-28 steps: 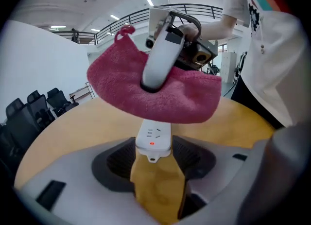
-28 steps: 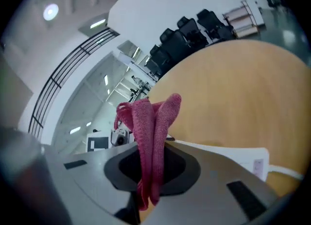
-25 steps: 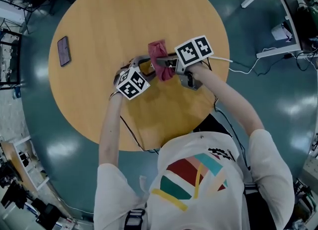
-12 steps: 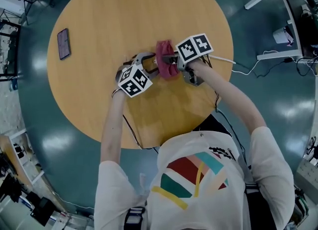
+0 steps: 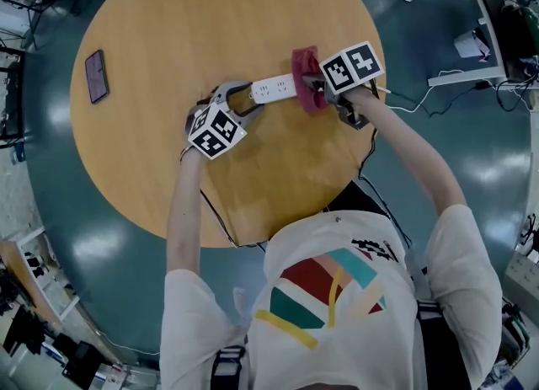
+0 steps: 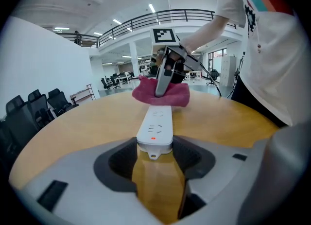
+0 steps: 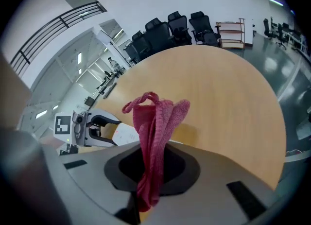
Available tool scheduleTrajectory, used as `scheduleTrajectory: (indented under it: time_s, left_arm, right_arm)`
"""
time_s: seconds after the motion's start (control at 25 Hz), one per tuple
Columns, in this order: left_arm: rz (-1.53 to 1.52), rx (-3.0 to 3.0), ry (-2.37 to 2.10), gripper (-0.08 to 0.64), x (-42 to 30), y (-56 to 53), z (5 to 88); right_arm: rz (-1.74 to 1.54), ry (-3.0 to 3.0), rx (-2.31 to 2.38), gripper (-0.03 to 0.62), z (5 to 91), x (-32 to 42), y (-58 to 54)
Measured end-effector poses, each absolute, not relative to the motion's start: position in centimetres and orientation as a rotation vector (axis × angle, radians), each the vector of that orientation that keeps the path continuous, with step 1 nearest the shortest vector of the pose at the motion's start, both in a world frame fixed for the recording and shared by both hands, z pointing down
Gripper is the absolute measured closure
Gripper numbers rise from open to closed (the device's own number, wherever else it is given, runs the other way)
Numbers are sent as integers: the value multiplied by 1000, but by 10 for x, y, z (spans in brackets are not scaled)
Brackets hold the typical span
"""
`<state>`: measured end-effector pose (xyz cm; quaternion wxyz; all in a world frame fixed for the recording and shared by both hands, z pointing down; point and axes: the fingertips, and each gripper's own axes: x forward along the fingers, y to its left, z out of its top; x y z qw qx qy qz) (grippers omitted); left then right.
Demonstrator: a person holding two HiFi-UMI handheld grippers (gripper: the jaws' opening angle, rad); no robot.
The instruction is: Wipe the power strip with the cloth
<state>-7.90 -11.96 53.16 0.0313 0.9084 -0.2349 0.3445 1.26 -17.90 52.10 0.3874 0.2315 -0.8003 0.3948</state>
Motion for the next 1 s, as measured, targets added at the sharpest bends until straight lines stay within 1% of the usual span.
scheduleTrajectory:
  time_s: [0.4,0.68,0.84,1.0]
  left_arm:
    - [1058,2791,-719,296,-74,-120,534]
    - [1052,2774,-736,296,-73,-120,535]
    - [1047,2746,-824,296,-78,-119,533]
    - [853,2674,-905,296,-92,-121,509]
  right_arm:
    - [950,-1962,775,552,534,98,-198]
    - [1011,-2014,780,552,526,101,-196]
    - [1046,-2049,780,552,517,98,-199]
    - [1062,-2076,798,552,507,93,-210]
